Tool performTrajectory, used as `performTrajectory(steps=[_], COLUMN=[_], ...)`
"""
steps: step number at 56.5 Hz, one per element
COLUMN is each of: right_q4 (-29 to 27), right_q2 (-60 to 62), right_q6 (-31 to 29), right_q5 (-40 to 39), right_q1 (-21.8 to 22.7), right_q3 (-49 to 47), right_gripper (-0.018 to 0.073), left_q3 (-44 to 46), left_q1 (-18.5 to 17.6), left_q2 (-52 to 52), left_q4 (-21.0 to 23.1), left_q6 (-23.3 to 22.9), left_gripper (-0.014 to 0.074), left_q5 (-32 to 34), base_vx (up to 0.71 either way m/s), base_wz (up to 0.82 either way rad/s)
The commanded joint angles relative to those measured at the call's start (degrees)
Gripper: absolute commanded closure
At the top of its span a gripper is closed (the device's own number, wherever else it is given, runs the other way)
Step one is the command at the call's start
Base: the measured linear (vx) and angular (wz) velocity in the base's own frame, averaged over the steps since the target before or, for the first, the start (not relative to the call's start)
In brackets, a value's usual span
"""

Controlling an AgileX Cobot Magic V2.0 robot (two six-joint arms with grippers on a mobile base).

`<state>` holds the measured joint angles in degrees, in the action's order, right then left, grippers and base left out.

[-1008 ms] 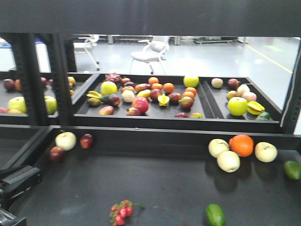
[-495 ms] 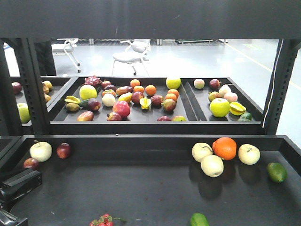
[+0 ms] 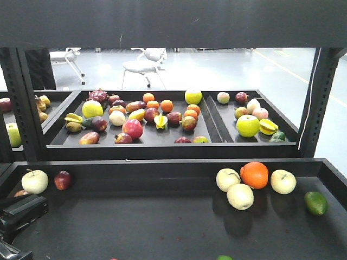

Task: Pick snacks and fruit into basket
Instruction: 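Drive the base toward the black fruit display tables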

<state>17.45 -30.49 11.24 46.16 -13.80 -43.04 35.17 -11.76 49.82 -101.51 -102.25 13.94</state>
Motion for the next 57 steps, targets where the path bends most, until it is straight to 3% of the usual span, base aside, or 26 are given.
performTrajectory(steps=[1, 57], right_q4=[1.5, 1.5], right_q2=[-0.3, -0.3], right_q6=[-0.4, -0.4], right_q5=[-3.9, -3.9], right_q1=[0.3, 0.3], right_q3=[-1.6, -1.6], right_gripper=[0.0568, 0.0568], left_q3=[1.9, 1.9], left_q1=[-0.2, -0.2], left_q2=[-0.6, -0.6], left_q4=[-1.2, -1.2], left_q6=[-0.4, -0.4], left_gripper=[0.0594, 0.0594], left_q5=[-1.4, -1.1], base_vx=[0.03, 0.01], base_wz=[0.01, 0.01])
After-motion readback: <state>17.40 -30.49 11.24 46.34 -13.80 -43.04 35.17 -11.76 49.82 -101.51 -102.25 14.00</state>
